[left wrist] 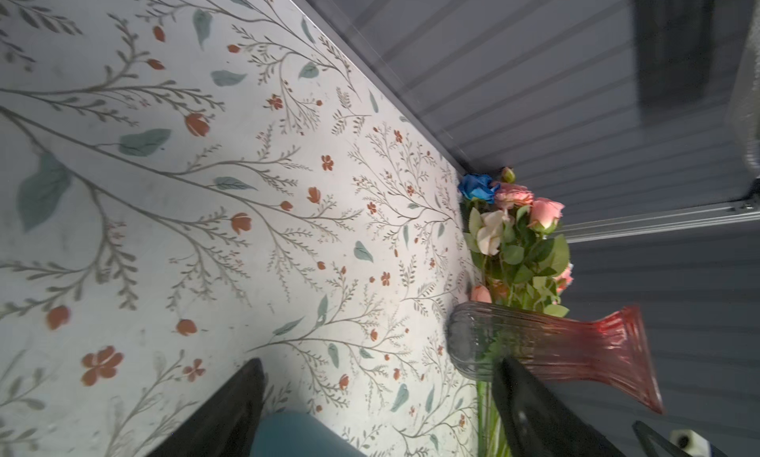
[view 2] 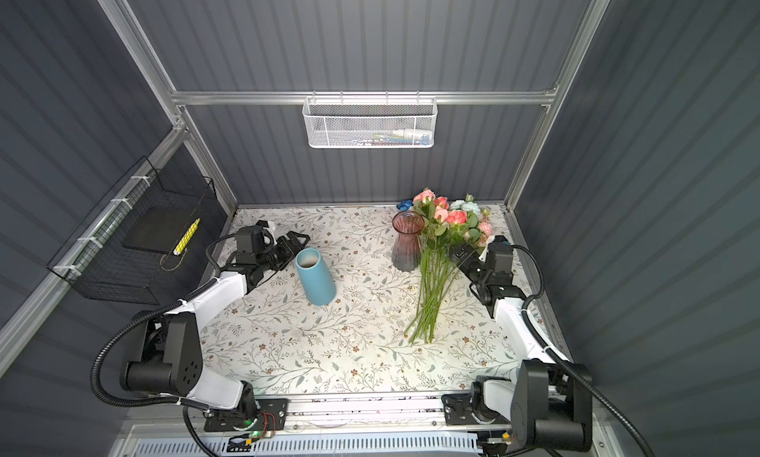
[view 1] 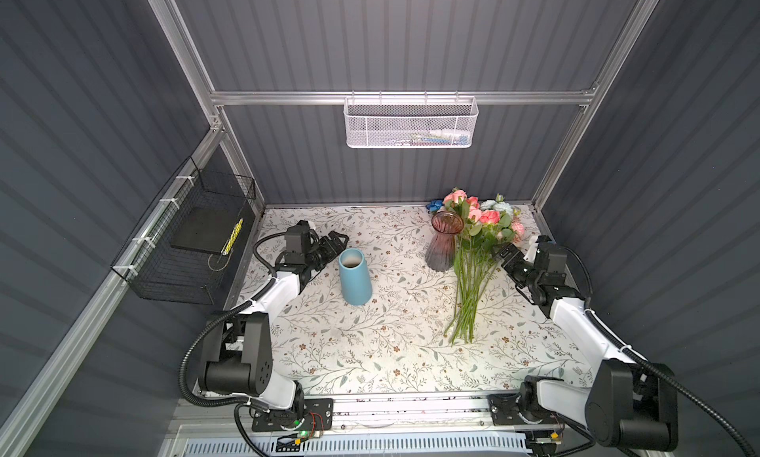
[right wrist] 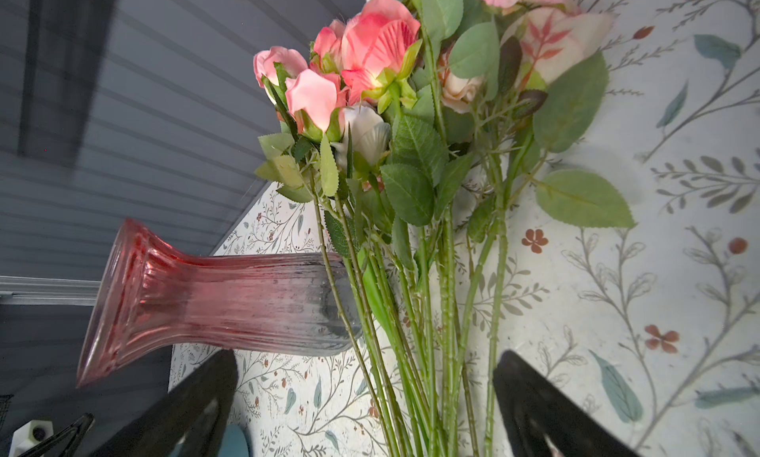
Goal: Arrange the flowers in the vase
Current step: 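Move the left gripper toward the teal vase while the right approaches the roses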
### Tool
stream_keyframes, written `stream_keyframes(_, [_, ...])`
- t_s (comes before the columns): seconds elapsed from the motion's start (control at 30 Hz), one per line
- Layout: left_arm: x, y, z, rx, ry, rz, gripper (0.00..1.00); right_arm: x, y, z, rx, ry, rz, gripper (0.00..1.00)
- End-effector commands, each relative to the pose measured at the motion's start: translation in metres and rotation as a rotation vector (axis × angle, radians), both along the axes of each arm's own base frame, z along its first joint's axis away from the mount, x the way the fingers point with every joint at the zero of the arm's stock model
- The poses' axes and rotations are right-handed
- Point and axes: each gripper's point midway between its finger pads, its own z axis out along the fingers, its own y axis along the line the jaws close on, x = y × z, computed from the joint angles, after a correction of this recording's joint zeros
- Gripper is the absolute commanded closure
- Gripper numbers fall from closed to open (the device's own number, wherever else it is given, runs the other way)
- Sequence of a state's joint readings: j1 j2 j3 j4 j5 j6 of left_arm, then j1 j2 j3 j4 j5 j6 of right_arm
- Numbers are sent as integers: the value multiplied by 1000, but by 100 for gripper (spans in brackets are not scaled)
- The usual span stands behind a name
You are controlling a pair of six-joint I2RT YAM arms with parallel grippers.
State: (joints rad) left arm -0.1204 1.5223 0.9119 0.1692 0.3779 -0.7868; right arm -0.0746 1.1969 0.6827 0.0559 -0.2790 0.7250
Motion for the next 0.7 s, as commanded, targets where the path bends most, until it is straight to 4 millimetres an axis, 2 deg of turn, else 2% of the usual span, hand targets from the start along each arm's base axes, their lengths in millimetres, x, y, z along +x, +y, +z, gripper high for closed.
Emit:
stream_keyframes(0.0, [-5,-19,4,-117,-11,-87,14,0,4,15,-10,-23,27,1])
stream_keyframes(0.13, [-13,-22,-16,-145,33,-94,17,1,3,21,-7,-36,15,1])
stream_keyframes(0.37, [-28,-33,-37,-164,98,-98,18,3,2,22,6,-24,-7,1])
stream_keyframes(0.47, [-28,-25,-46,-118,128,-65,17,4,2,22,15,-19,-10,1])
stream_keyframes(0.63, [-18,-10,-52,-64,154,22,13,2,2,18,19,3,-19,1])
stream_keyframes(0.67, [-15,-6,-51,-56,156,37,8,2,3,18,17,9,-13,1])
